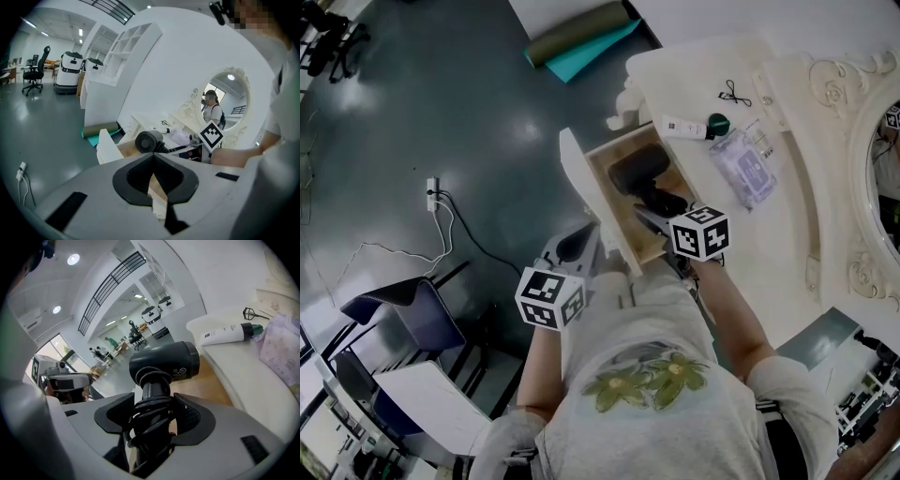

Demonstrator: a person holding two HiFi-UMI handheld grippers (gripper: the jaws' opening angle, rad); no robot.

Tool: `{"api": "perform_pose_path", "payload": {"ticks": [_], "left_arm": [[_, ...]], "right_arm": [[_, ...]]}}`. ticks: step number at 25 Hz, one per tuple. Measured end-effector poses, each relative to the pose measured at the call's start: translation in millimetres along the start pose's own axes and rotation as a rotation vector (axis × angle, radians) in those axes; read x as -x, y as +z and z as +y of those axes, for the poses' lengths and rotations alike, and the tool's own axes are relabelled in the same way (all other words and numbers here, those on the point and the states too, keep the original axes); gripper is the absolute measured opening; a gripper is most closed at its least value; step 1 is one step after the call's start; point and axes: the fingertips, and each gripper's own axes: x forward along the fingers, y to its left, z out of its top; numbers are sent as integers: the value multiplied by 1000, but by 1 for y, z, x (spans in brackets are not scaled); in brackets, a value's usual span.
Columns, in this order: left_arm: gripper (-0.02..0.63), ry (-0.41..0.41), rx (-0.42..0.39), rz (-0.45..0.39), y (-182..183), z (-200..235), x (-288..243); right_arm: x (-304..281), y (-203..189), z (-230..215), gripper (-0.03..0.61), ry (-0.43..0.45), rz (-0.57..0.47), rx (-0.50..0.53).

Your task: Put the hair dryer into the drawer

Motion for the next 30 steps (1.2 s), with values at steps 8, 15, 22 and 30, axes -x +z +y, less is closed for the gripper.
{"api": "perform_pose_path", "payload": {"ticks": [8, 15, 22, 30], "left_arm": [[9, 0, 15, 4, -6, -1, -6], [11, 1, 27, 6, -11, -2, -9], [10, 7, 48, 12, -21, -1, -14], [9, 19, 69, 31, -35, 1, -16]], "right_arm": [[-6, -3, -6, 253, -2, 0, -5], [-9, -8, -9, 253, -1, 10, 1], [-15, -14, -15, 253, -9, 20, 12], [-22, -21, -21, 253, -4, 37, 11]]}}
